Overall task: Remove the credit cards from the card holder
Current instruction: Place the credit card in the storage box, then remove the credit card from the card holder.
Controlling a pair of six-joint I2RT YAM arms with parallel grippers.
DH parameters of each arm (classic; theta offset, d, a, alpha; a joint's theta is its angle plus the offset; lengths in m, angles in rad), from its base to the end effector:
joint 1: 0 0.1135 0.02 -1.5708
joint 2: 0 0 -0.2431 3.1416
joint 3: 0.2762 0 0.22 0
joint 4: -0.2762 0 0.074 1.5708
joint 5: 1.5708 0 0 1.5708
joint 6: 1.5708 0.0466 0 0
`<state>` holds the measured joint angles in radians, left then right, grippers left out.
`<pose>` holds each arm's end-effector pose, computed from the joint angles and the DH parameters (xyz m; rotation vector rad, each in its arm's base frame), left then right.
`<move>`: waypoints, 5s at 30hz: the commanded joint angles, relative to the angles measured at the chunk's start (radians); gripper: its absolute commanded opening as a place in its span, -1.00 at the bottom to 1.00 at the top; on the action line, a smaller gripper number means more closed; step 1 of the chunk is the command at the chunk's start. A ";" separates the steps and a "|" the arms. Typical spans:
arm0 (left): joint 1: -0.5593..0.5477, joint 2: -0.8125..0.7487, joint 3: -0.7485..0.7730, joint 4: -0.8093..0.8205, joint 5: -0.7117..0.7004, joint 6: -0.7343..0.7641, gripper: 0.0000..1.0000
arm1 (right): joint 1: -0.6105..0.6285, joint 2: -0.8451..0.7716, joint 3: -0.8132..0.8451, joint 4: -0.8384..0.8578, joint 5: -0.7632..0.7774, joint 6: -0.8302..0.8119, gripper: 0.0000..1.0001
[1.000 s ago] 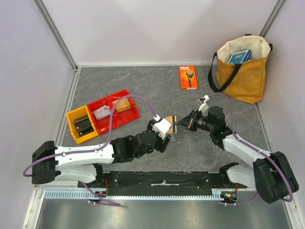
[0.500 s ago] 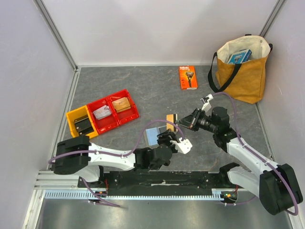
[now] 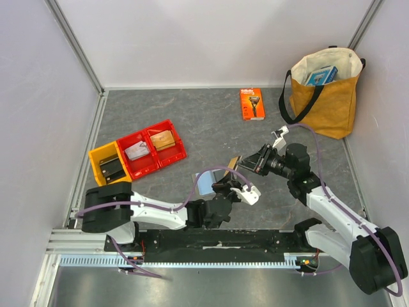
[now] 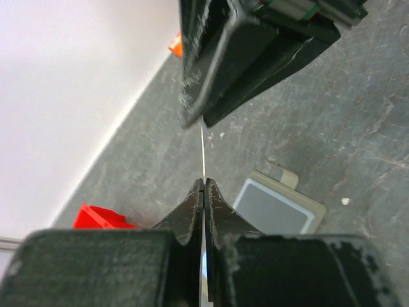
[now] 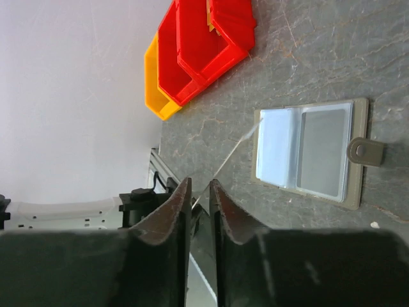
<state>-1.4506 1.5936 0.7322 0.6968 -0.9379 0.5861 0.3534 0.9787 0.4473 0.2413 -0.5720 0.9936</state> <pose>0.0744 -0.3024 0.2184 0.9606 1.3665 0.1611 0.1842 0.0948 0.2273 0.2171 2.0720 1.4135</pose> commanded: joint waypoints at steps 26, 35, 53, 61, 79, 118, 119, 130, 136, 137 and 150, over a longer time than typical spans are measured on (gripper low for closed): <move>0.913 -0.762 -0.220 -0.669 1.039 -1.212 -0.96 | 0.002 -0.201 0.087 -0.129 -0.018 -0.513 0.67; 1.344 -0.506 0.019 -0.896 1.262 -1.189 -0.96 | 0.004 -0.227 0.059 -0.132 -0.049 -0.549 0.68; 1.500 -0.003 0.368 -0.970 1.332 -1.123 -0.96 | 0.013 -0.282 0.044 -0.160 -0.043 -0.584 0.71; 1.507 0.077 0.391 -0.935 1.366 -1.137 -0.96 | 0.012 -0.275 0.050 -0.166 -0.045 -0.584 0.71; 1.520 0.106 0.400 -0.933 1.265 -1.140 -0.92 | 0.013 -0.264 0.057 -0.178 -0.043 -0.586 0.71; 0.834 -0.527 0.089 -0.979 0.950 -1.210 0.51 | 0.261 0.237 0.284 -0.303 0.277 -0.524 0.39; 0.817 -0.532 0.057 -0.956 0.955 -1.223 0.51 | 0.277 0.271 0.301 -0.313 0.302 -0.520 0.36; 0.725 -0.422 -0.117 -0.723 1.005 -1.301 0.17 | 0.343 0.534 0.419 -0.396 0.518 -0.518 0.07; 0.713 -0.316 -0.149 -0.640 0.999 -1.304 0.10 | 0.343 0.597 0.407 -0.375 0.549 -0.521 -0.02; 0.710 -0.296 -0.151 -0.638 0.999 -1.303 0.10 | 0.343 0.603 0.406 -0.375 0.549 -0.521 -0.02; 0.708 -0.204 -0.223 -0.634 0.992 -1.349 -0.17 | 0.343 0.650 0.378 -0.353 0.520 -0.527 -0.17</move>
<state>-0.7364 1.3682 0.5213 0.0383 0.0612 -0.7261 0.6941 1.6150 0.8310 -0.1398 -0.0513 0.4770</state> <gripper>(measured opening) 0.430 0.419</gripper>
